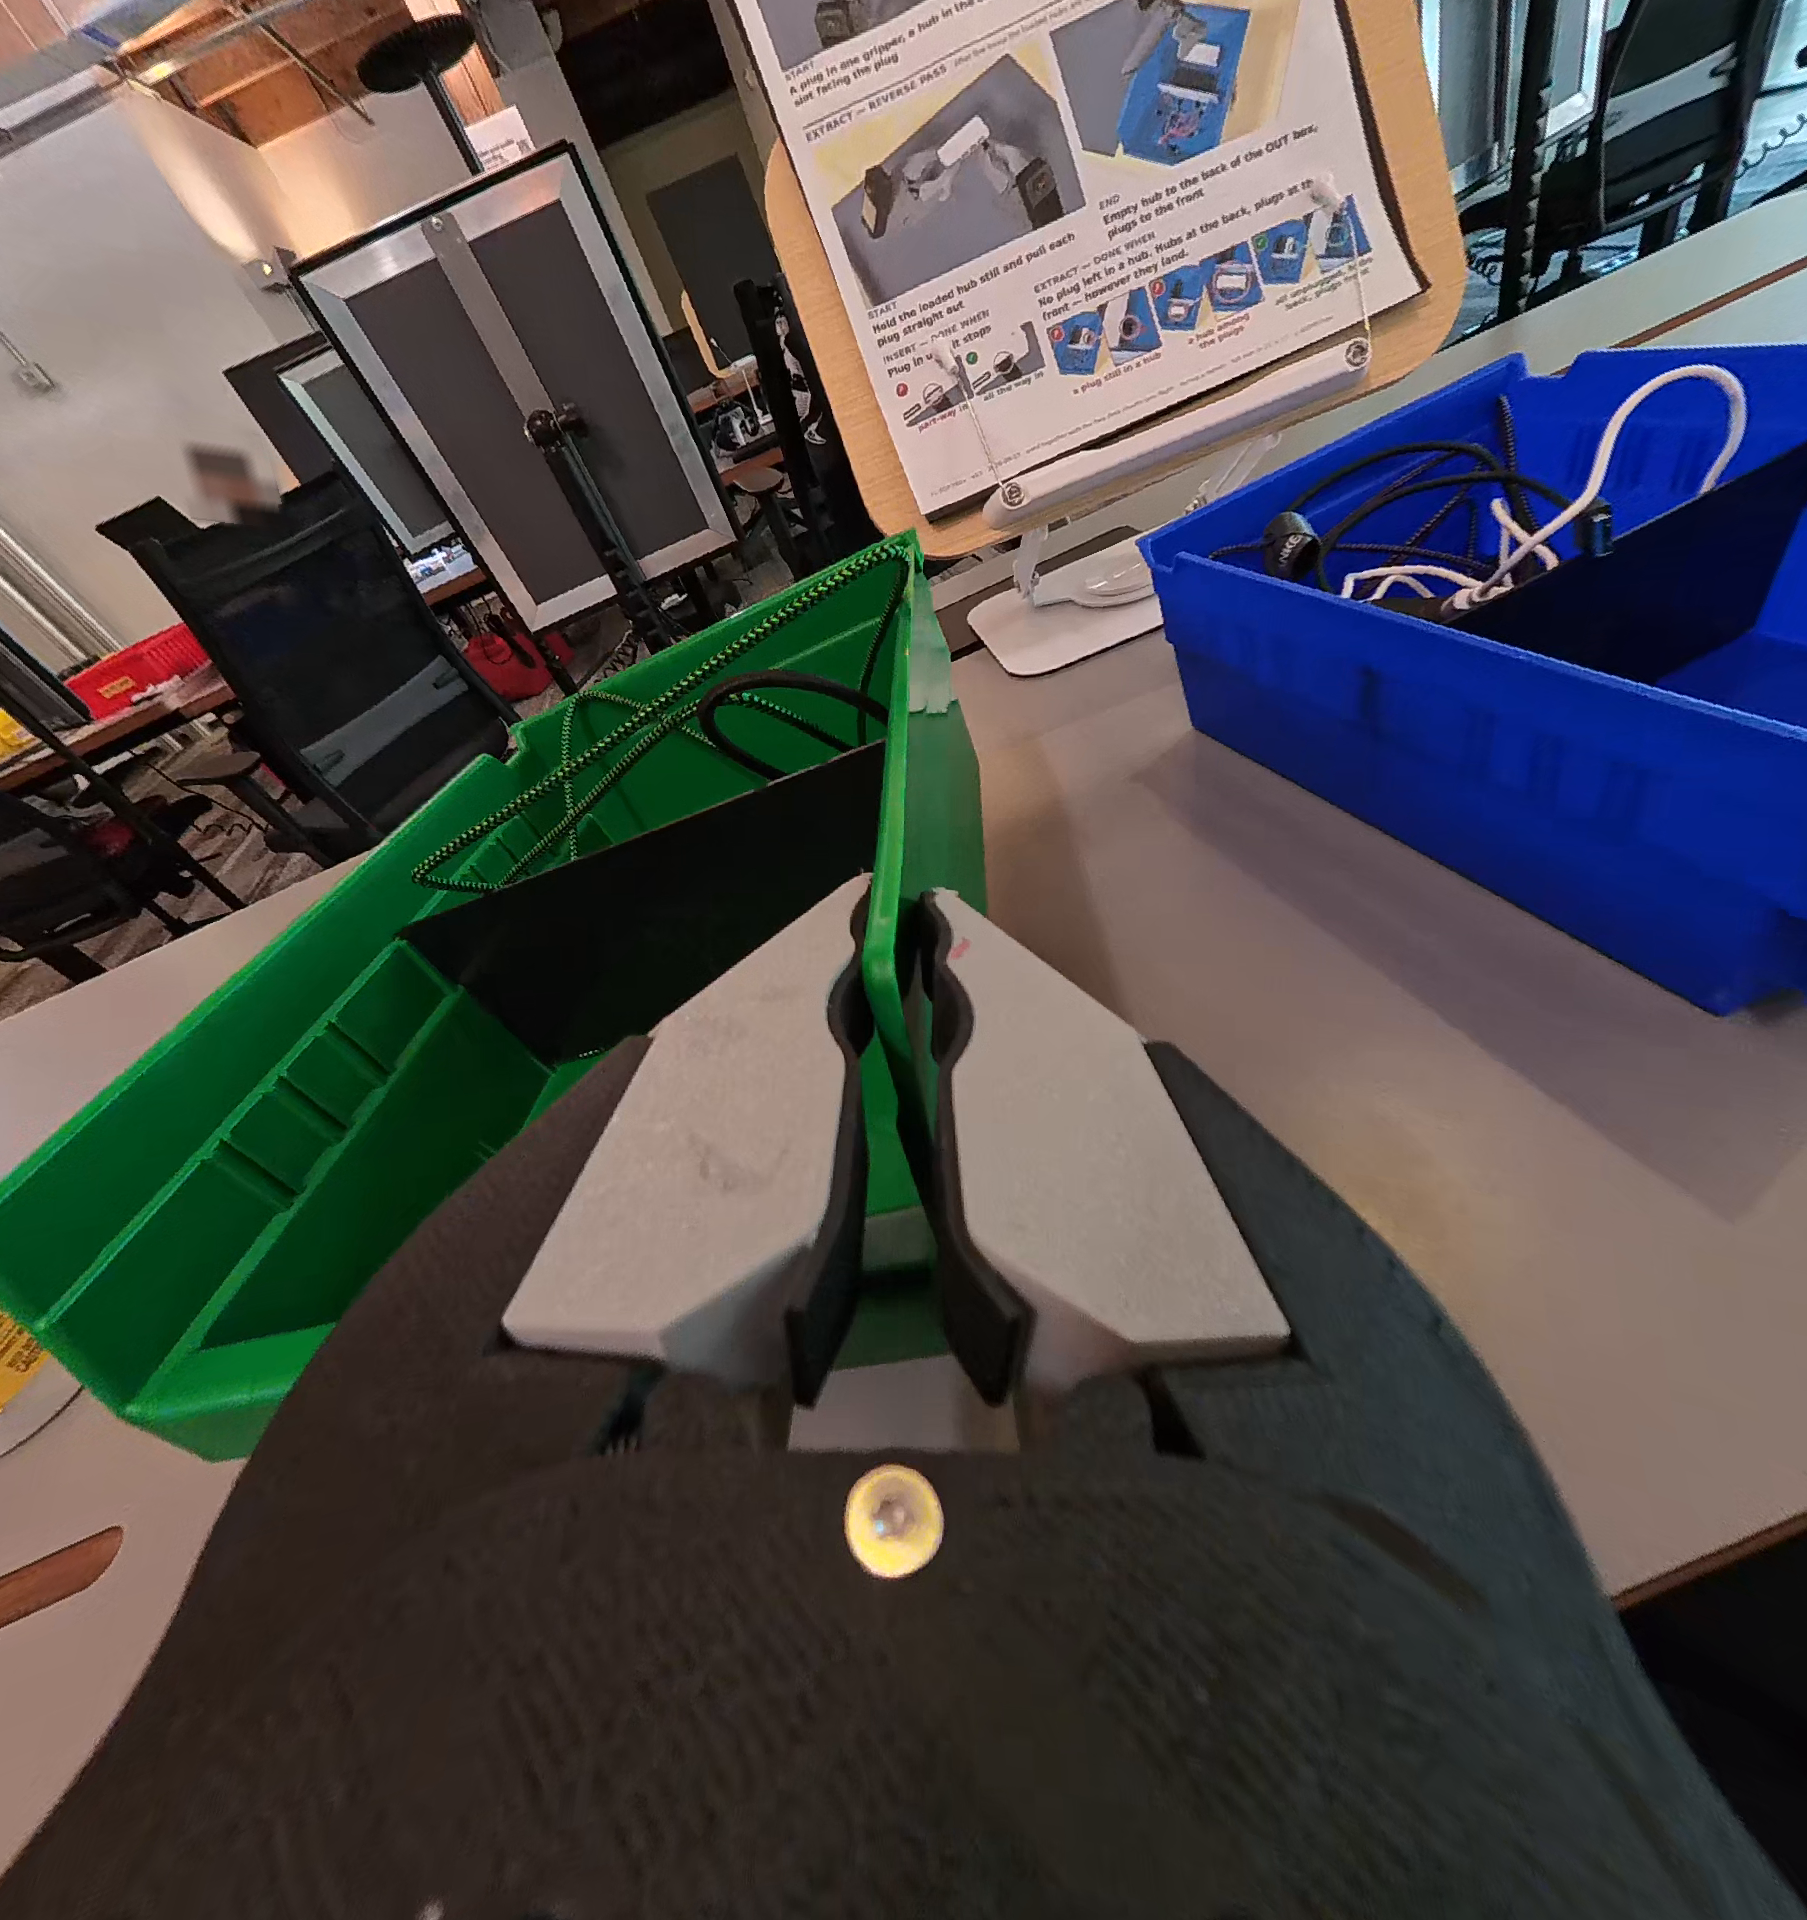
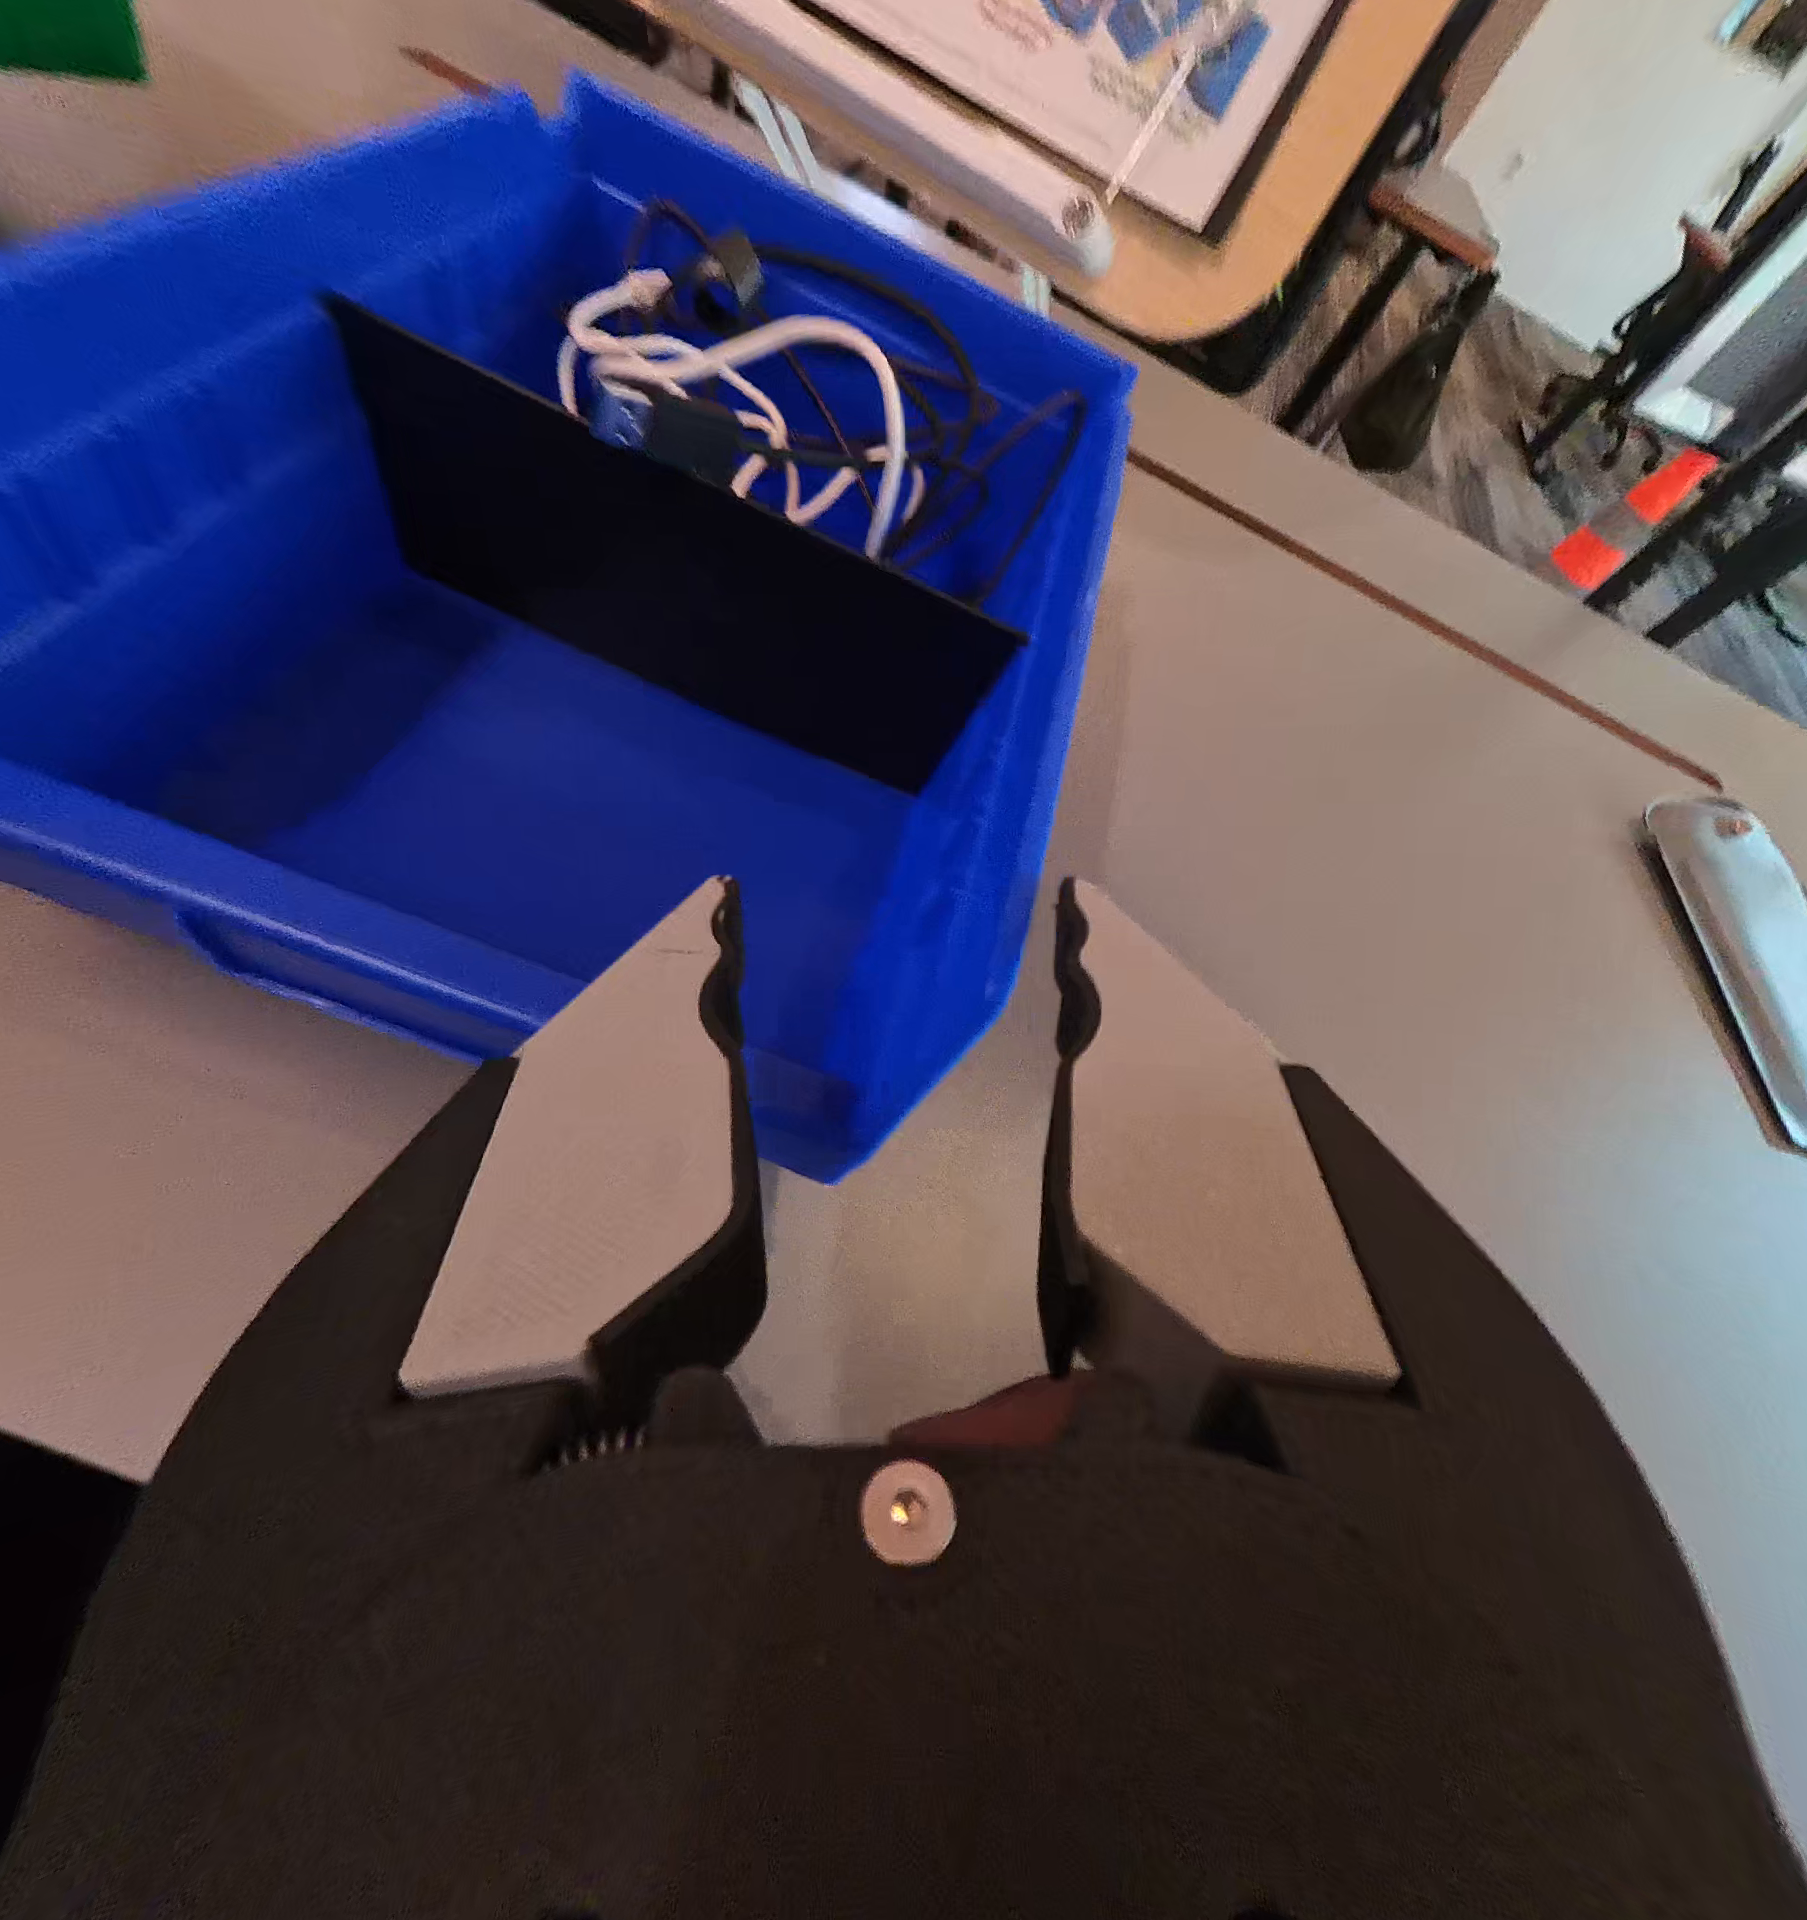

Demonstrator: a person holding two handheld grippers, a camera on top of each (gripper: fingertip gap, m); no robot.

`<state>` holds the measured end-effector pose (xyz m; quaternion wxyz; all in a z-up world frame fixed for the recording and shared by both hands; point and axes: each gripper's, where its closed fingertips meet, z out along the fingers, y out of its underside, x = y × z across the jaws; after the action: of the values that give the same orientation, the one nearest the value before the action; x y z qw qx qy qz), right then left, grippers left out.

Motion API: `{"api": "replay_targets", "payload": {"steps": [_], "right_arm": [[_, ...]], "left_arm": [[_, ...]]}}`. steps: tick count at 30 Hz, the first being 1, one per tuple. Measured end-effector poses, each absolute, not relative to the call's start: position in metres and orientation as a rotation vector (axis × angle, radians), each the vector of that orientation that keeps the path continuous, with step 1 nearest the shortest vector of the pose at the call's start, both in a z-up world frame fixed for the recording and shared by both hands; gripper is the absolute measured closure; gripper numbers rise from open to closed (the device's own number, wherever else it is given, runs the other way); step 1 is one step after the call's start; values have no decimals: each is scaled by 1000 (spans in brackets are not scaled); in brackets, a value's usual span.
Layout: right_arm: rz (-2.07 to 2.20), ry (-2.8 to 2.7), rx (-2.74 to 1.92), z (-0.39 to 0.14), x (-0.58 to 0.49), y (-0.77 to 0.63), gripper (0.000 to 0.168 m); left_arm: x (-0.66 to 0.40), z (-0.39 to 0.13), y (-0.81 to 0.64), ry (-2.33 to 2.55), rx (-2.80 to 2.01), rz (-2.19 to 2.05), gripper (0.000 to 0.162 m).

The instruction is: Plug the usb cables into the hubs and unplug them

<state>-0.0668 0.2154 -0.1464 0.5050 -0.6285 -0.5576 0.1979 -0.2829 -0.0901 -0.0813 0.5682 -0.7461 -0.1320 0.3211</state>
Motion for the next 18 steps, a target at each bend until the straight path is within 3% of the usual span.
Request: {"api": "replay_targets", "payload": {"steps": [3, 6, 18], "right_arm": [[458, -1353, -1582, -163, -67, 230, 112], [501, -1332, -1589, -168, -74, 235, 161], [639, -1460, -1528, -168, -119, 193, 157]], "left_arm": [[-283, -81, -91, -312, -1753, 757, 161], [-284, -80, -92, -317, -1749, 757, 161], [-280, -60, -103, -316, -1687, 789, 161]]}}
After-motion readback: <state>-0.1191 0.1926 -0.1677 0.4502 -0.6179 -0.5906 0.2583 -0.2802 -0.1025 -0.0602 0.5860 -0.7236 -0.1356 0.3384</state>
